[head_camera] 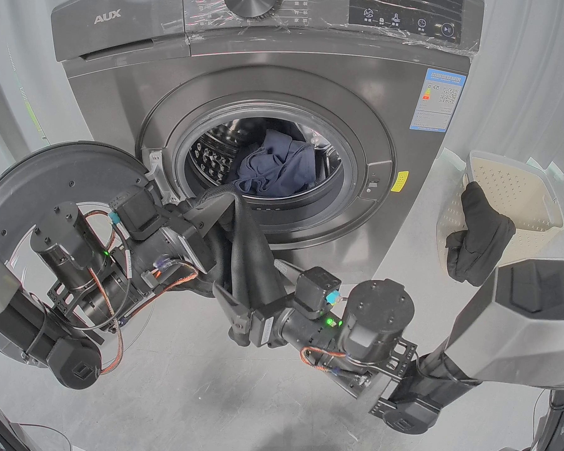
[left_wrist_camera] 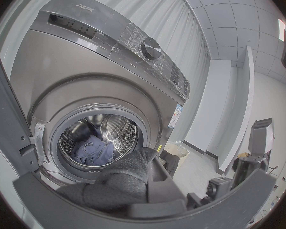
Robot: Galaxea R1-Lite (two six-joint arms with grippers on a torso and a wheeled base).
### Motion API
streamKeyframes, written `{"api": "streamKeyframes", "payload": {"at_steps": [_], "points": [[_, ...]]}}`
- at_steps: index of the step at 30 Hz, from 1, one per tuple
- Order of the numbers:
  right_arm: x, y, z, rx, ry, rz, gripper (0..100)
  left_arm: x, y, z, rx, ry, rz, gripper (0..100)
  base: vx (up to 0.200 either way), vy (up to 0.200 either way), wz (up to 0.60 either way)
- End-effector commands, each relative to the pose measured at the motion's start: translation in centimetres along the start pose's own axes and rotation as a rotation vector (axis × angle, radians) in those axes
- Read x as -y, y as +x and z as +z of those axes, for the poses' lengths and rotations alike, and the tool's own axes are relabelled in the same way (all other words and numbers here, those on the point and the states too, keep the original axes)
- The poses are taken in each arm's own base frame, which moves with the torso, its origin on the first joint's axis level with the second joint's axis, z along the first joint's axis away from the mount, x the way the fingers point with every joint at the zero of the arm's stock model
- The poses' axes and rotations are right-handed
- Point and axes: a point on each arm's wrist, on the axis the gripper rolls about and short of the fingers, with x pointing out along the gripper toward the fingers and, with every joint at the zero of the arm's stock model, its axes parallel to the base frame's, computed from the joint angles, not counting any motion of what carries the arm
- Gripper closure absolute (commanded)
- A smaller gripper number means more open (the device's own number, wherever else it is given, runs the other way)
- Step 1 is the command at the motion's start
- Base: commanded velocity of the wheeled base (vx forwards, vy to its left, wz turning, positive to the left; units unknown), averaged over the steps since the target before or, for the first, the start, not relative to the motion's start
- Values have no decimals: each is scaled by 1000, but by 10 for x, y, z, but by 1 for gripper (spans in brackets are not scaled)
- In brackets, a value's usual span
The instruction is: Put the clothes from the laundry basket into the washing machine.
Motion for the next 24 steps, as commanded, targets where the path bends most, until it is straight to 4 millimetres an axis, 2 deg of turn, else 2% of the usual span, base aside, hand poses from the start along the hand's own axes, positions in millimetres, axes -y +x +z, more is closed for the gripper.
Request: {"api": "streamKeyframes", "payload": {"at_steps": [1, 3, 6, 8, 11, 12, 15, 24], "points": [[19, 22, -19, -8, -25, -53, 0, 2, 0, 4, 12, 2, -6, 100, 0, 0, 0], [35, 37, -27, -5, -38, -92, 0, 3, -1, 4, 13, 0, -9, 100, 0, 0, 0], [46, 44, -32, -2, -41, -120, 0, 3, -1, 6, 17, 2, -10, 100, 0, 0, 0], [63, 48, -33, 3, -44, -158, 0, 4, -3, 8, 21, 2, -11, 100, 0, 0, 0], [67, 48, -33, 5, -45, -168, 0, 3, -3, 8, 21, 2, -10, 100, 0, 0, 0], [84, 47, -27, 13, -49, -207, 0, 2, -4, 8, 22, 1, -7, 100, 0, 0, 0], [98, 45, -19, 25, -51, -242, 0, 2, -4, 8, 20, 1, -5, 100, 0, 0, 0], [121, 40, -7, 43, -56, -298, 0, 2, -5, 7, 15, 2, -2, 100, 0, 0, 0]]}}
